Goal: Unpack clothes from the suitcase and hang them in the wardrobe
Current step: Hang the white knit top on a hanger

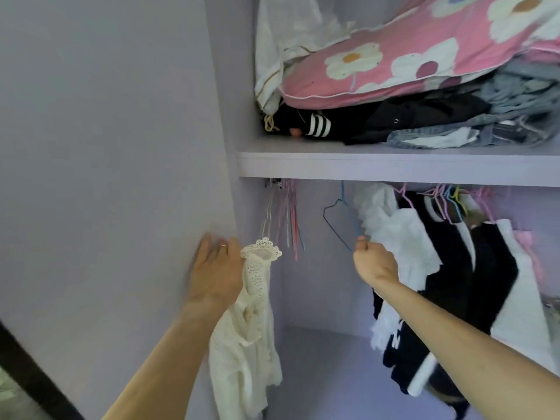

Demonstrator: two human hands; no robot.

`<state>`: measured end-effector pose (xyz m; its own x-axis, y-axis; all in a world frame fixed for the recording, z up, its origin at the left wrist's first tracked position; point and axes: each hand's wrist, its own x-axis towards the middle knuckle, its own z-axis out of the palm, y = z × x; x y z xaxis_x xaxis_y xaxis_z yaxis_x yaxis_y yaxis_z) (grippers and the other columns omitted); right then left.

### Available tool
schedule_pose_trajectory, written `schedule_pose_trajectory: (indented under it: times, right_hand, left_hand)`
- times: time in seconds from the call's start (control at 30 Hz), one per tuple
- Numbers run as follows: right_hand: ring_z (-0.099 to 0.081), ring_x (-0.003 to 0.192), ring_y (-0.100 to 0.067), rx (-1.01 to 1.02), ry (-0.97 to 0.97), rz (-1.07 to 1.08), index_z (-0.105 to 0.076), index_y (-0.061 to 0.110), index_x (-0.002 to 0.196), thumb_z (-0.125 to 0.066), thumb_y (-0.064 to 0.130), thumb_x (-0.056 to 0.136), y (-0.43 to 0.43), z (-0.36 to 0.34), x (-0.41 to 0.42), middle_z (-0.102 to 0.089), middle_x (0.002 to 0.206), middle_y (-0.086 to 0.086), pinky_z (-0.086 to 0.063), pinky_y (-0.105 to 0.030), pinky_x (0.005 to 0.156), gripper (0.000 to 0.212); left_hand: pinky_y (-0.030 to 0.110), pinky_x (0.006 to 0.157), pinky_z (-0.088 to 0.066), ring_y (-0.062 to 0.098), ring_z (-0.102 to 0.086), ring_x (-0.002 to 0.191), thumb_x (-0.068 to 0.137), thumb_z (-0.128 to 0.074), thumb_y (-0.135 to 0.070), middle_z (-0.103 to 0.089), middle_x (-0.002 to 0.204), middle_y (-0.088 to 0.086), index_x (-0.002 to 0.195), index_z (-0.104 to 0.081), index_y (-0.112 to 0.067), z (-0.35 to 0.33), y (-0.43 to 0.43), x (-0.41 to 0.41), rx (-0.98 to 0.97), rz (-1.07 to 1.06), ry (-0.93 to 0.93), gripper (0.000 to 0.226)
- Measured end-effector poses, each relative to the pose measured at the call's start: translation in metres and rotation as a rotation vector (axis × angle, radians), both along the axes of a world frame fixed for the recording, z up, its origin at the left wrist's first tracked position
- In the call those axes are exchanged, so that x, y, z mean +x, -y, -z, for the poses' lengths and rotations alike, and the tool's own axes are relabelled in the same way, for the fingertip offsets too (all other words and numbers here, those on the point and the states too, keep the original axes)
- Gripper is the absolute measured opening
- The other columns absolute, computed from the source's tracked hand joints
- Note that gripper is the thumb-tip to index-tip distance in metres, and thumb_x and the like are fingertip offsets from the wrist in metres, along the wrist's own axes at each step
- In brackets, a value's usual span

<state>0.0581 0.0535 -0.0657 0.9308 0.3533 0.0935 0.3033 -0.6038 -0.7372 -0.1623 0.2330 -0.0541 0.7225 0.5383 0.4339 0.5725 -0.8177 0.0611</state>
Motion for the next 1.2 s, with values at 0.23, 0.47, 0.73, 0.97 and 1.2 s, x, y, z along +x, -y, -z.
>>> schedule_pose_trajectory:
  times: [0.23,0.47,0.73,0.97,1.2]
  right_hand:
    - [-0.012,0.046,-0.012,0.397,-0.496,0.056,-0.034,0.025,0.052,-0.043,0.036,0.102,0.154,-0.016,-0.070,-0.019,0.056,0.004,-0.013,-0.023,0.043,0.052]
    - [-0.006,0.054,-0.015,0.464,-0.663,-0.041,-0.016,0.019,0.069,-0.046,0.040,0.101,0.265,-0.016,-0.139,-0.012,0.067,-0.003,-0.006,-0.026,0.048,0.049]
    - [-0.027,0.046,-0.012,0.239,-0.619,-0.164,-0.048,0.012,0.065,-0.048,0.038,0.099,0.348,0.019,-0.156,-0.055,0.063,-0.005,-0.024,-0.024,0.045,0.043]
    - [-0.035,0.047,-0.010,0.691,-0.756,-0.049,-0.065,0.014,0.086,-0.059,0.036,0.094,0.370,-0.008,-0.109,-0.050,0.057,0.002,-0.025,-0.023,0.047,0.025]
    - [-0.024,0.042,-0.007,0.548,-0.557,0.185,-0.047,0.022,0.074,-0.056,0.062,0.088,0.397,-0.003,-0.092,-0.043,0.058,0.009,-0.020,-0.021,0.039,0.044]
  left_hand:
    - [0.026,0.053,-0.035,0.010,-0.040,0.057,0.104,-0.039,-0.036,-0.041,0.068,-0.006,0.082,-0.037,-0.017,0.011,0.105,0.007,-1.046,0.104,0.325,0.030]
    - [0.029,0.062,-0.040,0.018,-0.044,0.065,0.094,-0.045,-0.065,-0.042,0.070,0.005,0.074,-0.047,-0.016,0.036,0.200,0.033,-1.436,0.170,0.198,0.052]
    - [0.050,0.105,-0.047,0.034,-0.061,0.117,0.098,-0.047,-0.057,-0.066,0.118,0.004,0.122,-0.065,-0.016,0.053,0.283,0.032,-1.562,0.263,0.189,0.050]
    - [0.025,0.080,-0.041,0.028,-0.059,0.107,0.094,-0.053,-0.059,-0.033,0.125,-0.002,0.110,-0.061,-0.005,0.046,0.357,0.036,-1.230,0.540,-0.141,0.057]
    - [0.024,0.068,-0.046,0.011,-0.058,0.073,0.074,-0.069,-0.073,-0.061,0.083,-0.005,0.098,-0.058,-0.022,0.033,0.373,0.052,-1.104,0.417,-0.086,0.057]
